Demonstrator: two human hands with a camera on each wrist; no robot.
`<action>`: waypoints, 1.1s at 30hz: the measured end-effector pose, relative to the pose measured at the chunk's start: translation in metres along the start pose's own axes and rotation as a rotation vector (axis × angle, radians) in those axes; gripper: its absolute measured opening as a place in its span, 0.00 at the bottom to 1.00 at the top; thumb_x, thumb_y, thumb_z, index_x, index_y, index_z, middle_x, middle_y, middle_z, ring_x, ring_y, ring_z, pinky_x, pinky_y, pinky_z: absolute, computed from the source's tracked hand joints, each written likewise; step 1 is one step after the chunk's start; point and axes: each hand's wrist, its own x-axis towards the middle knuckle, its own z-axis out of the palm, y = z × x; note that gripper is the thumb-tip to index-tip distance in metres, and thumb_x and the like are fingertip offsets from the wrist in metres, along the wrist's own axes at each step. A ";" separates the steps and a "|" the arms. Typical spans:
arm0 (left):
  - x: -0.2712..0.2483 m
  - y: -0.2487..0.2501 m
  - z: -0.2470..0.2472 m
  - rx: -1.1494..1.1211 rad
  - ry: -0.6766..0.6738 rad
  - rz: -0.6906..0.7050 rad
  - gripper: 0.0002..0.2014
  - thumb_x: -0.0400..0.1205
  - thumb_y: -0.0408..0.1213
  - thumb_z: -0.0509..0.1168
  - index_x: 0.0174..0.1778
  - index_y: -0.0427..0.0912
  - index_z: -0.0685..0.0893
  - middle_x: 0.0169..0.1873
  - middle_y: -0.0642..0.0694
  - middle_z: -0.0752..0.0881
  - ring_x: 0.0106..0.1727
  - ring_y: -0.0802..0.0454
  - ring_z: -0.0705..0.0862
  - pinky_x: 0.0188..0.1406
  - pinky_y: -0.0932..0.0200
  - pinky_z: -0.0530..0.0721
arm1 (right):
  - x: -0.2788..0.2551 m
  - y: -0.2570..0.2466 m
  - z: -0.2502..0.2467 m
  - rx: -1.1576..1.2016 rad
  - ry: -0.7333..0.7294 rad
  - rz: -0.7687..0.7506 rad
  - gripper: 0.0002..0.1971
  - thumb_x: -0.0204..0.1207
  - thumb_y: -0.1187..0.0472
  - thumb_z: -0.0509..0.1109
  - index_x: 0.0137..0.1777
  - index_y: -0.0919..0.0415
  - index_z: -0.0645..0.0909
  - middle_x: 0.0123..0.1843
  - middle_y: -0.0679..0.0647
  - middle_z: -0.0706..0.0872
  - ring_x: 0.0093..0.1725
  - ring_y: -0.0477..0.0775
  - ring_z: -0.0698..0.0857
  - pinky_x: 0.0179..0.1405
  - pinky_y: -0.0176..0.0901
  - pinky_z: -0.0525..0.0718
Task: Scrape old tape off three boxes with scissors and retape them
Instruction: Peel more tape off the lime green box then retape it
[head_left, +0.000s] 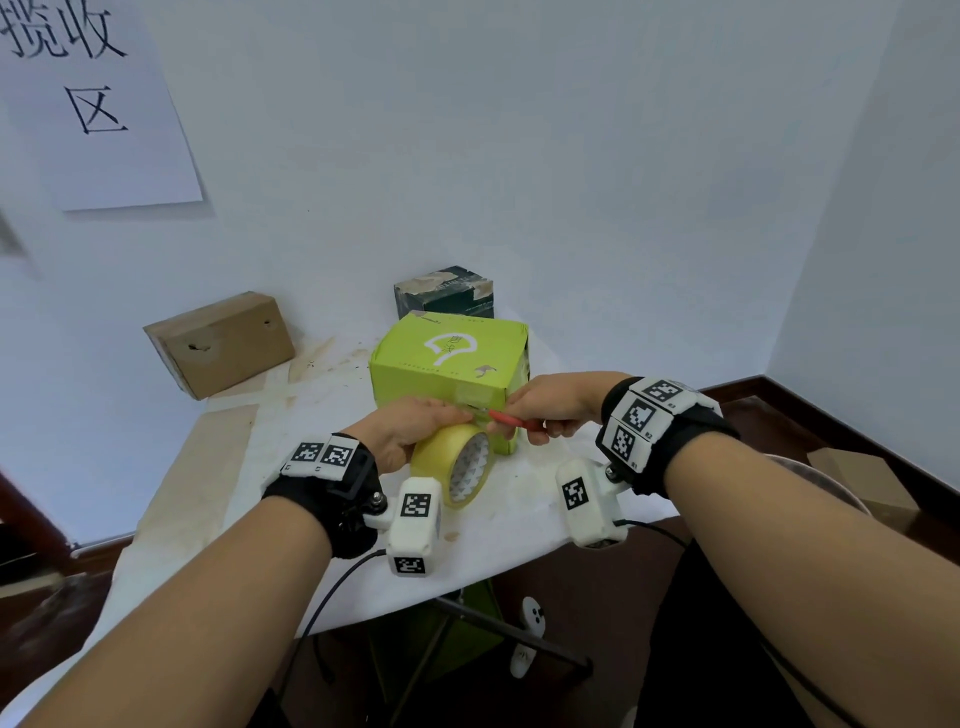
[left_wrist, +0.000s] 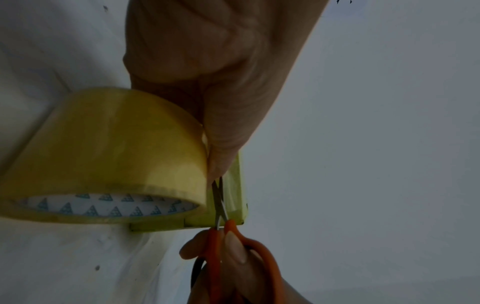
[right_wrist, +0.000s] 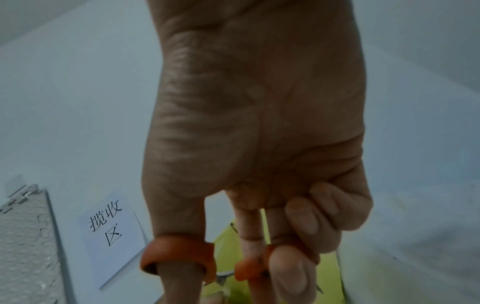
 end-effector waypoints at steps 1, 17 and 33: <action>0.000 0.000 0.000 0.002 0.002 0.001 0.08 0.79 0.35 0.71 0.52 0.37 0.88 0.47 0.40 0.91 0.43 0.47 0.89 0.46 0.53 0.89 | 0.000 0.001 0.000 0.003 -0.011 0.008 0.14 0.76 0.45 0.69 0.43 0.56 0.79 0.26 0.51 0.74 0.24 0.48 0.62 0.22 0.36 0.60; 0.000 0.000 0.002 0.000 -0.007 0.005 0.09 0.80 0.37 0.71 0.51 0.36 0.88 0.47 0.39 0.91 0.42 0.47 0.89 0.46 0.54 0.89 | -0.004 -0.011 0.002 -0.068 0.031 -0.032 0.19 0.79 0.48 0.67 0.59 0.61 0.85 0.27 0.52 0.73 0.22 0.48 0.62 0.23 0.36 0.61; 0.000 0.001 0.001 0.026 0.012 -0.006 0.10 0.78 0.36 0.73 0.53 0.37 0.89 0.49 0.38 0.90 0.46 0.44 0.89 0.48 0.51 0.88 | 0.002 -0.001 0.003 -0.035 0.085 -0.087 0.11 0.74 0.52 0.75 0.48 0.60 0.89 0.23 0.48 0.77 0.23 0.46 0.62 0.22 0.36 0.59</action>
